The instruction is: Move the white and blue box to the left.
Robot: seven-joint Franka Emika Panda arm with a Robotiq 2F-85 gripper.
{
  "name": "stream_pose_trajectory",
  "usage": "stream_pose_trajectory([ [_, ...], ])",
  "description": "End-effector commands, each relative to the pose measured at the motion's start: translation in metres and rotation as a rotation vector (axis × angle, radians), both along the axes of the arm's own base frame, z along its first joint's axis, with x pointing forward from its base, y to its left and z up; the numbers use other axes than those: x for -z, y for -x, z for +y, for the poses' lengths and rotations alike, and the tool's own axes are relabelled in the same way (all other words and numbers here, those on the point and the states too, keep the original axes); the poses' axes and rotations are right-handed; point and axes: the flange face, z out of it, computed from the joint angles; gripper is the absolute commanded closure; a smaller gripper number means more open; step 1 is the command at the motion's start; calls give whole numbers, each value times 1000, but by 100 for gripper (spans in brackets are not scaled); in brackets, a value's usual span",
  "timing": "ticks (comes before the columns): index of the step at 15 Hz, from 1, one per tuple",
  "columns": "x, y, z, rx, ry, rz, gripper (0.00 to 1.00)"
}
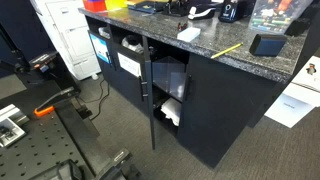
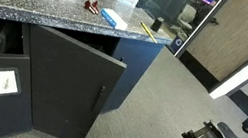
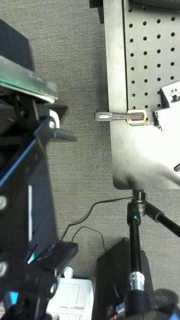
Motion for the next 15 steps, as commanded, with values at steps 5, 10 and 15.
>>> stream_pose_trajectory([
  [5, -2, -1, 0, 0, -1, -2, 0],
  [10, -2, -1, 0, 0, -1, -2, 0],
  [15, 5, -20, -13, 25, 8, -1, 0],
])
